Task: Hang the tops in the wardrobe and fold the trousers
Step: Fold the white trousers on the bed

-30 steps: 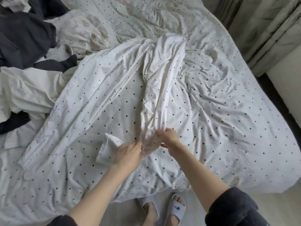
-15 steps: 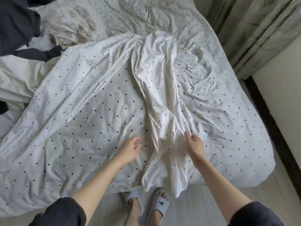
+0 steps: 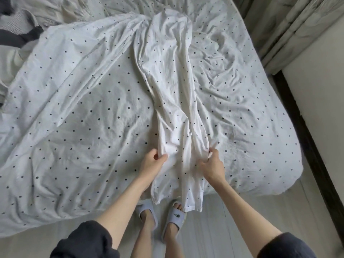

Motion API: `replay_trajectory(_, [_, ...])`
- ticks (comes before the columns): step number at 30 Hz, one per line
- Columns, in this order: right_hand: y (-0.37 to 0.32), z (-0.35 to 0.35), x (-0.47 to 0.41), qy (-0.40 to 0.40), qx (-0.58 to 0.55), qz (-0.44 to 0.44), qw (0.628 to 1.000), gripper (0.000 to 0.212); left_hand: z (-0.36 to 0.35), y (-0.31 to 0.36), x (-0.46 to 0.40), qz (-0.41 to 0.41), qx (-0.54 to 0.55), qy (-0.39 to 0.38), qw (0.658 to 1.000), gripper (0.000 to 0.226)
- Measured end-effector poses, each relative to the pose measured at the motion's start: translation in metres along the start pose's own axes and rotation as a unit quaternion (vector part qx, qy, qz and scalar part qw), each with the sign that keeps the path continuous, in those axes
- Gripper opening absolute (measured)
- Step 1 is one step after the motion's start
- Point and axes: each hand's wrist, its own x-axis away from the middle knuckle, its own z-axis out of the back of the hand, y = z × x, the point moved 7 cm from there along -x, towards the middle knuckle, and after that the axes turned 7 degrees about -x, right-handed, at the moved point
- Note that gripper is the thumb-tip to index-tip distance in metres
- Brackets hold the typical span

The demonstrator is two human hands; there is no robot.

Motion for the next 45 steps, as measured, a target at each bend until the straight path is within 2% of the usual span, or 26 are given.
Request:
replay_trajectory(4, [0.015, 0.013, 0.013, -0.010, -0.060, -0.022, 0.998, 0.037, 0.025, -0.015, 0.026, 0.006, 0.059, 0.008, 0.998, 0.018])
replay_trajectory(7, [0.007, 0.002, 0.035, -0.094, -0.101, -0.007, 0.990, 0.045, 0.040, -0.031, 0.049, 0.016, 0.080, -0.001, 0.997, 0.019])
replay_trajectory(10, [-0.004, -0.015, 0.048, -0.154, -0.125, 0.003, 0.980, 0.057, 0.057, -0.032, 0.058, 0.030, 0.114, 0.014, 0.993, 0.007])
replay_trajectory(14, [-0.009, -0.040, 0.049, -0.122, -0.103, -0.002, 0.987, 0.053, 0.068, -0.027, 0.063, 0.019, 0.093, -0.019, 0.995, 0.004])
replay_trajectory(17, [-0.010, -0.059, 0.054, -0.113, -0.144, -0.020, 0.983, 0.017, 0.068, -0.031, 0.071, 0.020, 0.131, -0.069, 0.989, 0.020])
replay_trajectory(20, [0.000, -0.061, 0.056, -0.094, -0.220, -0.045, 0.970, 0.034, 0.086, -0.030, 0.076, -0.001, 0.168, -0.036, 0.985, 0.012])
replay_trajectory(23, [0.007, -0.054, 0.065, -0.097, -0.231, -0.016, 0.968, 0.025, 0.114, -0.049, 0.068, 0.005, 0.109, 0.026, 0.994, 0.012])
replay_trajectory(27, [0.015, -0.041, 0.076, -0.068, -0.239, 0.016, 0.969, 0.034, 0.144, -0.069, 0.053, -0.009, 0.022, 0.069, 0.997, 0.017])
replay_trajectory(30, [0.013, -0.034, 0.085, -0.052, -0.224, 0.028, 0.973, 0.036, 0.143, -0.066, 0.051, -0.033, -0.075, 0.066, 0.994, 0.018])
replay_trajectory(32, [0.009, -0.032, 0.092, -0.060, -0.222, 0.036, 0.973, 0.036, 0.134, -0.067, 0.052, -0.033, -0.091, 0.049, 0.994, 0.016])
replay_trajectory(35, [0.008, -0.043, 0.108, -0.110, -0.207, 0.033, 0.972, 0.019, 0.114, -0.089, 0.060, 0.000, -0.089, -0.011, 0.996, 0.013])
replay_trajectory(38, [0.030, -0.056, 0.119, -0.100, -0.137, -0.008, 0.985, 0.002, 0.104, -0.117, 0.075, 0.028, -0.115, -0.035, 0.992, 0.014])
replay_trajectory(43, [0.076, -0.072, 0.145, -0.057, -0.102, -0.098, 0.988, 0.016, 0.094, -0.137, 0.097, 0.038, -0.165, -0.050, 0.984, 0.011])
replay_trajectory(45, [0.089, -0.074, 0.153, -0.049, -0.101, -0.105, 0.988, 0.024, 0.095, -0.136, 0.101, 0.027, -0.150, -0.036, 0.988, 0.022])
